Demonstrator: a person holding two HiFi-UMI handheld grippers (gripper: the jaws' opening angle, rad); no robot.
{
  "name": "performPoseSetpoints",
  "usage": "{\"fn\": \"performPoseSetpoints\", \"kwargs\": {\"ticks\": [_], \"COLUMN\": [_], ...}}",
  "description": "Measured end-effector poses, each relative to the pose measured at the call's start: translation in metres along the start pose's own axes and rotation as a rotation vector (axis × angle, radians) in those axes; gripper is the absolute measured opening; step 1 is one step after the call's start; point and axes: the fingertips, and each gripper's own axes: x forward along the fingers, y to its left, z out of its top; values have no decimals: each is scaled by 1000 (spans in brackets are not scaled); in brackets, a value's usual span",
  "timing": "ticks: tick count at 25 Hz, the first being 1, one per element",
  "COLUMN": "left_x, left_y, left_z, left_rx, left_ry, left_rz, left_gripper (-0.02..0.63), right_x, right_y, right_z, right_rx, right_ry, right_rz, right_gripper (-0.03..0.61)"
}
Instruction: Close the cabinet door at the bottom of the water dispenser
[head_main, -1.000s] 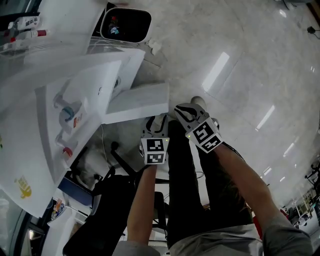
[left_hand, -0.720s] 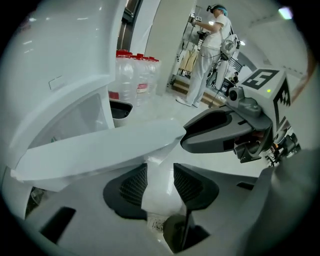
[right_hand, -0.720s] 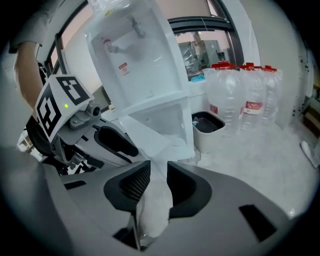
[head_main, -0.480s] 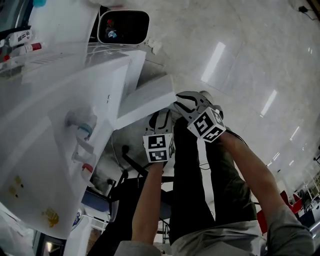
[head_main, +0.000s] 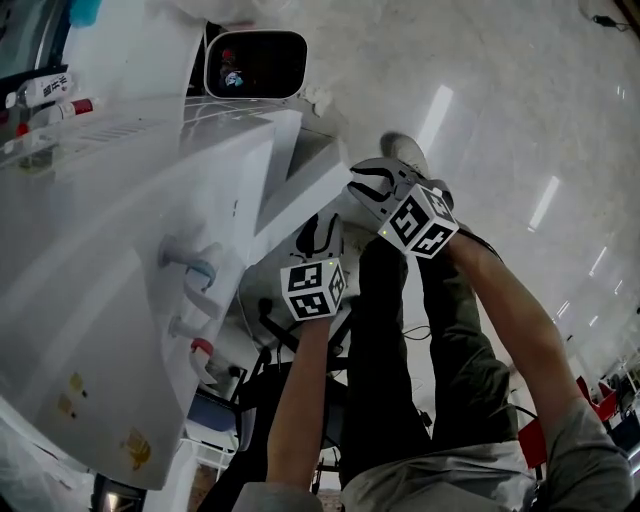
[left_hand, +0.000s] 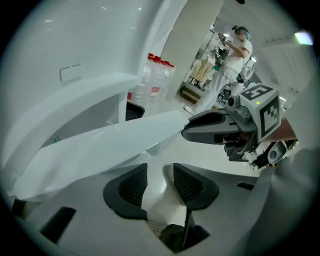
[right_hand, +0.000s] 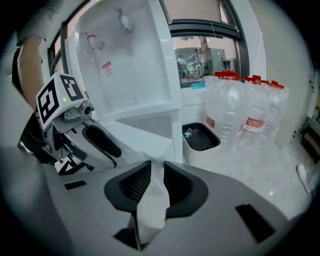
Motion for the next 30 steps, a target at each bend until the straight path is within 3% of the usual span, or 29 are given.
{"fn": "performPoseSetpoints", "kwargs": {"ticks": [9,20,30], "left_x": [6,-8,-49], "left_y": [20,10,-7], "left_z": [22,67,96], "left_rx": [-141,-157,-160], "left_ry": [-38,-91,-147], "left_rz": [74,69,97], "left_gripper": [169,166,87], "right_x": [22,52,82], "right_y": [-21,-44,-57], "right_z": [26,61,97], "right_rx": [-89,-131,-169], "right_ry": [7,-2,-20], "right_rz": [102,161,196], "right_gripper": [83,82,80]}}
